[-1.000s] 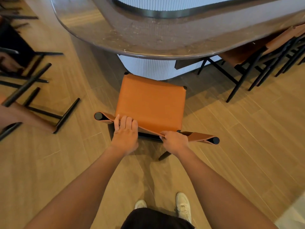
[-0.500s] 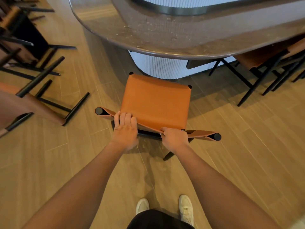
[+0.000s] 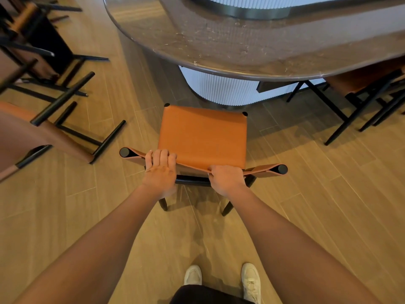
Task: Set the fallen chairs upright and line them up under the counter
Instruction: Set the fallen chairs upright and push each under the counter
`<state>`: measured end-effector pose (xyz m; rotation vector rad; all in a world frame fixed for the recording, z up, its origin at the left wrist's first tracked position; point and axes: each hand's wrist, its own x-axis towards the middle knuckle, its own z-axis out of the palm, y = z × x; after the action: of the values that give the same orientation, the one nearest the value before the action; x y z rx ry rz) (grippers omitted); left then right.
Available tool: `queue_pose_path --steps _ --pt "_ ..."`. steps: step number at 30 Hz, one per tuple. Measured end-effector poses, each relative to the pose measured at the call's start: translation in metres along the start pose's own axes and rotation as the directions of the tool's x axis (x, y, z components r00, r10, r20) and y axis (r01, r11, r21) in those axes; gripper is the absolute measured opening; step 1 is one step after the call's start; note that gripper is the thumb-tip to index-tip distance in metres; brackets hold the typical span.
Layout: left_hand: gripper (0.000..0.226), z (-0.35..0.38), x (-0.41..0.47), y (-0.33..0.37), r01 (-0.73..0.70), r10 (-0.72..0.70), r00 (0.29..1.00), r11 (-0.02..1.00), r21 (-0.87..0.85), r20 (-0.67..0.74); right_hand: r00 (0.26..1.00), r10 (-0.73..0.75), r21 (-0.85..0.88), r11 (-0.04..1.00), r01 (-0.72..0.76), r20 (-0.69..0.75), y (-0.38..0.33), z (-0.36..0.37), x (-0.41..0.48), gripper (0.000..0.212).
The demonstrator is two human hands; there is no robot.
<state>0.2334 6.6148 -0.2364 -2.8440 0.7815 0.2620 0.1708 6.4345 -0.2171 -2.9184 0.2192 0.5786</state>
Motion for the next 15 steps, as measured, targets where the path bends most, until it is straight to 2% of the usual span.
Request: queue_pose_path --steps 5,12,15 --pt "0.076 0.011 -0.003 -0.018 0.041 -0.041 0.999 0.998 -0.054 0.012 0.999 -0.042 -0.038 0.998 0.041 -0.013 -0.014 0.003 0.009 0.022" --pt "0.080 0.011 -0.003 -0.018 0.050 -0.047 0.998 0.993 -0.106 0.035 1.000 -0.004 -0.033 0.999 0.004 -0.007 -0.016 0.003 0.009 0.021" --pt "0.082 0.011 -0.003 -0.022 0.031 -0.023 0.998 0.989 -0.147 0.060 1.000 -0.009 0.066 0.998 0.007 0.027 -0.015 -0.002 0.009 0.029"
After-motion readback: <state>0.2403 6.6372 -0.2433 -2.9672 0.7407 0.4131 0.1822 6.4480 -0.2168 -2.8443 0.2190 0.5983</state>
